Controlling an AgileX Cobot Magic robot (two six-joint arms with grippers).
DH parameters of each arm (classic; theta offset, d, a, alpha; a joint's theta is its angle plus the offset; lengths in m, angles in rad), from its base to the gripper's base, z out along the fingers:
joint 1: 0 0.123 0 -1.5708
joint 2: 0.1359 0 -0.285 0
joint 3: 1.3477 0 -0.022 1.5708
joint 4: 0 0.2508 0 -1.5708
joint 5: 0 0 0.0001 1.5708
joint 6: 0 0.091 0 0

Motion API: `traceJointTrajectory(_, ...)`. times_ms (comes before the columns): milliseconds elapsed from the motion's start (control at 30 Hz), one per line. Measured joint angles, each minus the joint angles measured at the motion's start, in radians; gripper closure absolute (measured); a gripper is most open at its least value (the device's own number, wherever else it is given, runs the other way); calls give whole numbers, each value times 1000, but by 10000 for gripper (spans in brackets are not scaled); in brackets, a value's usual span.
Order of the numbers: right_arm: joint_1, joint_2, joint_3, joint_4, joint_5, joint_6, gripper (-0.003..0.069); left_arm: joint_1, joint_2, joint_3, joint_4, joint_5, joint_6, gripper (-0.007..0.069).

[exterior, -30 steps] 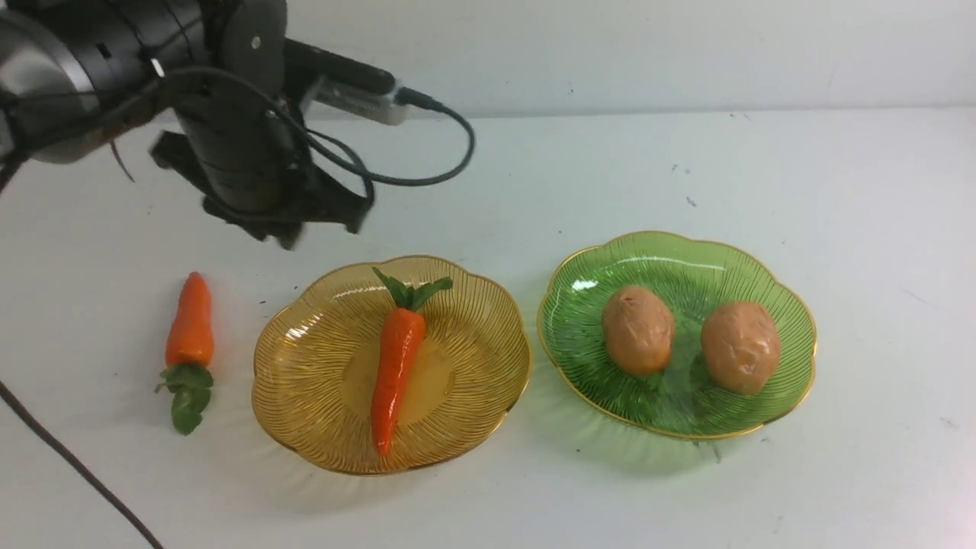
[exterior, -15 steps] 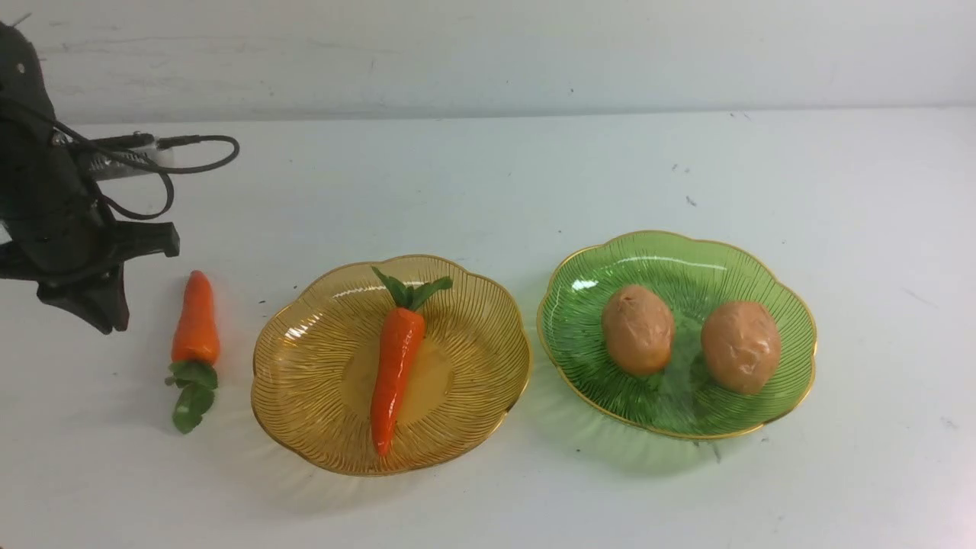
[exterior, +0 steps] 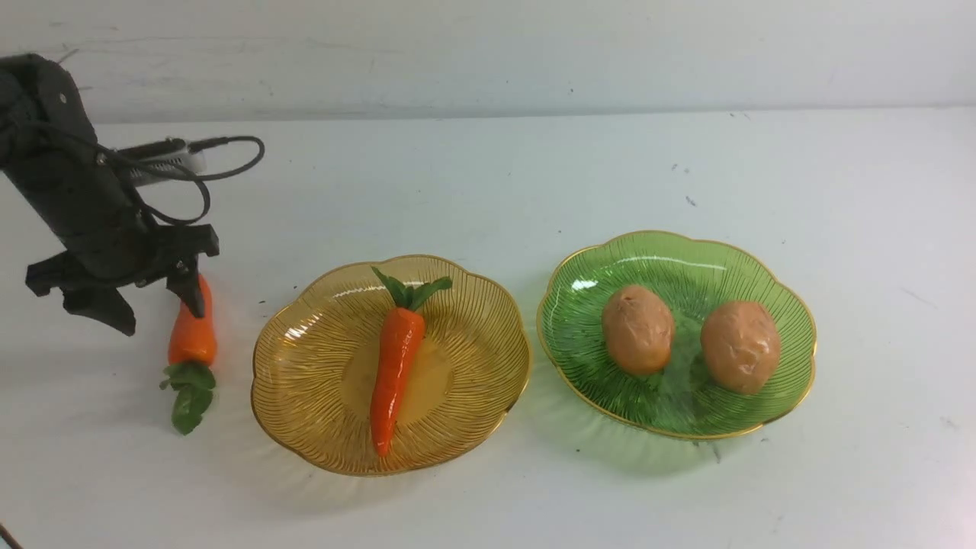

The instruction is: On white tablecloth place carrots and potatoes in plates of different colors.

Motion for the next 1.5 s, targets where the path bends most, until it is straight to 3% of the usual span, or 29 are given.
traceJointTrajectory(167,0,0,0,0,0,0,674,0,95,0,-27,-10,-1,125)
traceJointTrajectory(333,0,0,0,0,-7,0,674,0,112,-4,-22,23,12,335)
traceJointTrajectory(467,0,0,0,0,-7,0,674,0,41,-9,-22,55,56,355)
traceJointTrajectory(633,0,0,0,0,-8,0,674,-26,-153,-28,-75,145,80,359)
traceJointTrajectory(967,0,0,0,7,-8,0,674,-315,-131,-7,-122,163,150,323)
traceJointTrajectory(1033,0,0,0,8,-8,0,674,-346,-110,-7,-115,162,151,294)
traceJointTrajectory(1167,0,0,-1,31,10,0,674,-374,-82,-7,-103,161,151,137)
traceJointTrajectory(1300,0,0,-103,111,147,0,674,-374,-94,-8,-102,161,151,48)
traceJointTrajectory(1400,0,0,-244,127,306,0,674,-374,-124,-8,-90,161,151,66)
traceJointTrajectory(1500,0,-19,-314,130,482,2,674,-374,-160,-10,-70,161,151,166)
